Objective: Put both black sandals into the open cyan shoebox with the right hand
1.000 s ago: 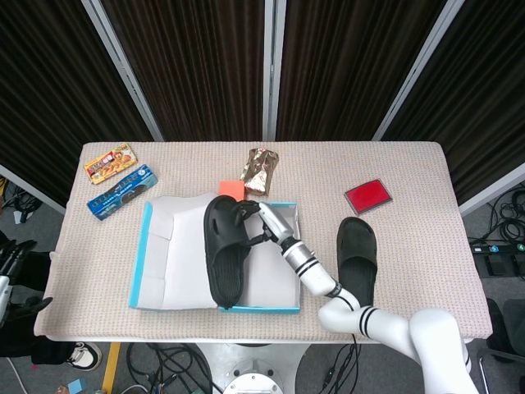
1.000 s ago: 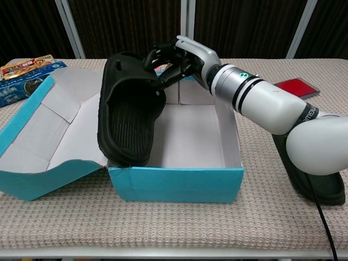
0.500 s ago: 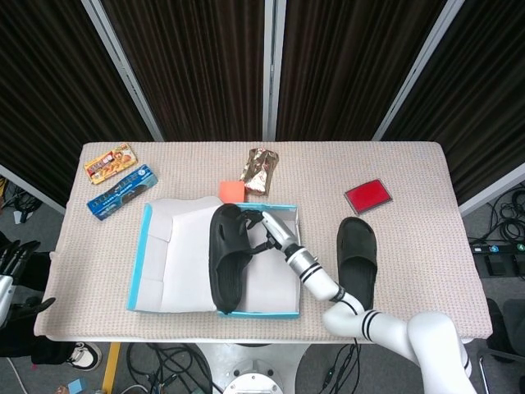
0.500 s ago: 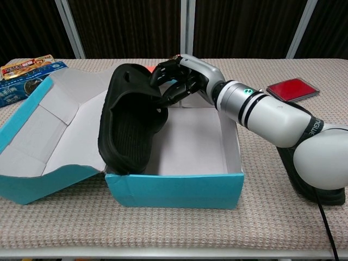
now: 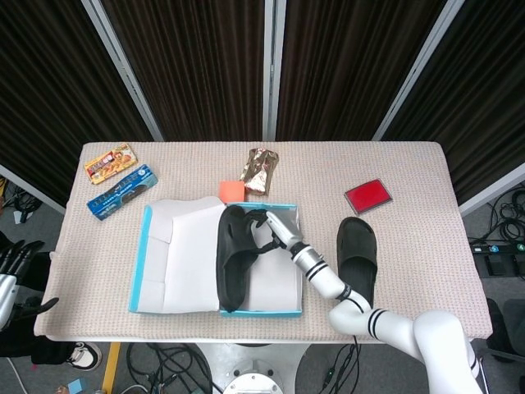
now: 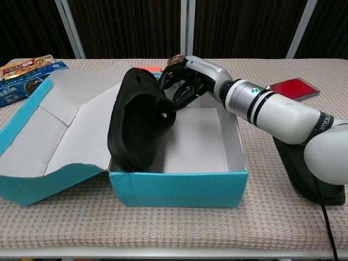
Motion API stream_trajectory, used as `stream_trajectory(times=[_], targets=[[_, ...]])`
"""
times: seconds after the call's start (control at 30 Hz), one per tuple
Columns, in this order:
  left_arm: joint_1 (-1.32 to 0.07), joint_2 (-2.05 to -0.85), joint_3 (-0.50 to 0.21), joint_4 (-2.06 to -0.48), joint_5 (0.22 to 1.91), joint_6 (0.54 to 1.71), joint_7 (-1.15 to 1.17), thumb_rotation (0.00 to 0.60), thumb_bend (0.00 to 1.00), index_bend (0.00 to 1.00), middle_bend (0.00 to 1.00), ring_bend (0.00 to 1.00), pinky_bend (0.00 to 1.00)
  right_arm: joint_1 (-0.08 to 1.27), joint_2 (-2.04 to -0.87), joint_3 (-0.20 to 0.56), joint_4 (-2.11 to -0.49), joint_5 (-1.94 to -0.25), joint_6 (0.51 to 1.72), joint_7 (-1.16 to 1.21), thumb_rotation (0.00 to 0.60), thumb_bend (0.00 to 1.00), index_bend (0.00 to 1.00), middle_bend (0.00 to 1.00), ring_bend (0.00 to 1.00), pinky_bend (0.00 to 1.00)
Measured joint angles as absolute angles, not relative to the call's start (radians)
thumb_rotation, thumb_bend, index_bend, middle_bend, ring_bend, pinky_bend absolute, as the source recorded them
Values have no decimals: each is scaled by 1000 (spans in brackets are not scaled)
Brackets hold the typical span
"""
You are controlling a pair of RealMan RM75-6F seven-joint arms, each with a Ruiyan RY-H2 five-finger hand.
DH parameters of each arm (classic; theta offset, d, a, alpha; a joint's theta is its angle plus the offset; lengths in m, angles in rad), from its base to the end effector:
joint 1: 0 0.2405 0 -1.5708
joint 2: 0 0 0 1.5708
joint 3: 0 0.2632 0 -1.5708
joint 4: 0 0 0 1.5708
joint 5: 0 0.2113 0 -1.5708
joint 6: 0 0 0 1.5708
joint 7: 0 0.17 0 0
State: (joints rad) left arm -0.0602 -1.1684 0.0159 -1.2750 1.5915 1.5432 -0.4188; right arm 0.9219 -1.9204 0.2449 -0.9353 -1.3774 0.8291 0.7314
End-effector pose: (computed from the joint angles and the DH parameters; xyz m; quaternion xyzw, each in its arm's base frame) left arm -0.3687 0.1891 0.1734 -0.5897 -0.4205 -0.4290 0.5398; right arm -0.0837 -0.4074 -0.1208 0.5934 -0.6026 0.5092 0.1598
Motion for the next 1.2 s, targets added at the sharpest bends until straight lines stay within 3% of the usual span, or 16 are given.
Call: stream_trajectory(times=[0.17, 0.27, 0.43, 0.53, 0.77, 1.2], targets=[[-62, -1164, 18, -1286, 1594, 1540, -426, 600, 70, 85, 103, 0, 82, 927, -1888, 237, -962, -1379, 814, 652, 600, 15, 453, 410, 194, 373], [-64, -1163, 19, -1290, 1594, 1536, -428, 600, 70, 85, 104, 0, 81, 933, -1858, 234, -990, -1377, 788, 622, 600, 0, 354, 354, 143, 336], [-67, -1160, 20, -1294, 1593, 1530, -433, 600, 71, 85, 104, 0, 81, 947, -1805, 225, -1038, -1381, 746, 583, 600, 0, 108, 220, 25, 232], [-68, -1160, 20, -1297, 1592, 1527, -437, 600, 70, 85, 103, 0, 82, 956, -1776, 220, -1069, -1381, 714, 573, 600, 0, 27, 169, 0, 194], [-68, -1160, 21, -1299, 1591, 1525, -445, 600, 71, 85, 104, 0, 82, 976, -1731, 214, -1124, -1367, 656, 540, 600, 0, 0, 106, 0, 174], [-73, -1157, 21, -1321, 1599, 1529, -438, 600, 71, 85, 104, 0, 82, 961, -1634, 231, -1267, -1343, 685, 468, 600, 0, 0, 90, 0, 174]])
